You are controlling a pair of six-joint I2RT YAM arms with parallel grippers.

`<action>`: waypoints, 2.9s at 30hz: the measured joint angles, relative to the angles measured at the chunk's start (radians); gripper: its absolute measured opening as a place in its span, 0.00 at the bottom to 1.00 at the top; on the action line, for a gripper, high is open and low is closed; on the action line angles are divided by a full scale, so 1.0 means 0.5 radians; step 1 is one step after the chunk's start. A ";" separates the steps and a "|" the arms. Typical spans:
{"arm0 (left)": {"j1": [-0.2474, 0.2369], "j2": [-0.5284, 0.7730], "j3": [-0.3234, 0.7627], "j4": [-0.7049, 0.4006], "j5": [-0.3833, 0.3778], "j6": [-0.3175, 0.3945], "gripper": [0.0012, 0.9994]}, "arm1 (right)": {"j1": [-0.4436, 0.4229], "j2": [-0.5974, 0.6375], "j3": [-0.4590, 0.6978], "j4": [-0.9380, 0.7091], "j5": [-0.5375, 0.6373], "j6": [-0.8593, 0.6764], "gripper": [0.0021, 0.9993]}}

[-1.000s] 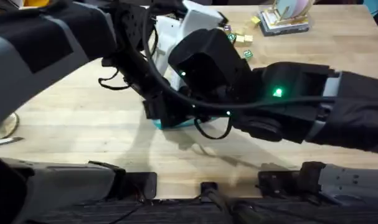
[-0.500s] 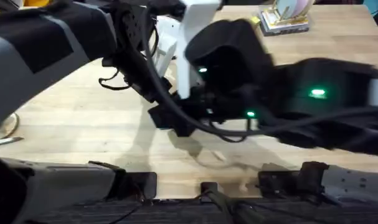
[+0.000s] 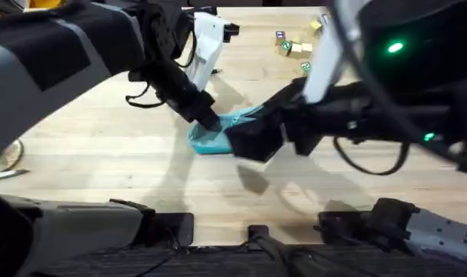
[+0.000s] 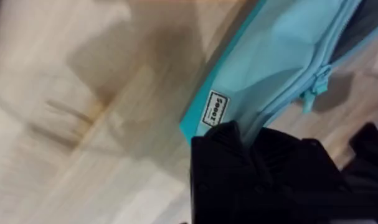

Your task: Unzip the bag, pick up the pens from the table one at a time and place them inside, then zip the bag closed.

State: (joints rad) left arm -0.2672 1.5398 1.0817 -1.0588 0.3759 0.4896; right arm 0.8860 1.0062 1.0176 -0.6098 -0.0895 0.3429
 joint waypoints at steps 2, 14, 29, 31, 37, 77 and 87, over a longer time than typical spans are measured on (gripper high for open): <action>-0.003 0.000 0.000 0.072 0.007 0.000 0.04 | -0.071 -0.037 0.000 -0.029 0.001 -0.016 1.00; -0.007 0.000 0.000 0.211 0.090 -0.007 0.99 | -0.303 -0.064 0.000 -0.047 0.014 -0.134 1.00; -0.007 -0.208 0.000 0.074 0.047 0.307 1.00 | -0.446 -0.064 0.000 -0.055 0.014 -0.232 1.00; -0.007 -0.342 0.000 0.030 0.046 0.383 1.00 | -0.457 -0.064 0.002 -0.082 0.010 -0.257 1.00; -0.007 -0.704 0.000 -0.132 0.040 0.571 0.99 | -0.460 -0.047 0.017 -0.262 -0.025 -0.343 1.00; 0.343 -1.485 0.000 -0.485 -0.093 0.654 0.99 | -0.460 0.756 0.645 -0.877 -0.129 -1.663 0.03; 0.344 -1.485 0.000 -0.480 -0.068 0.670 0.99 | -0.460 1.020 0.645 -0.869 -0.277 -1.825 0.03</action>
State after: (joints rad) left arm -0.0952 0.7975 1.0817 -1.2987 0.3420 0.8246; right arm 0.6559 1.5164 1.3399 -1.0444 -0.2278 -0.5695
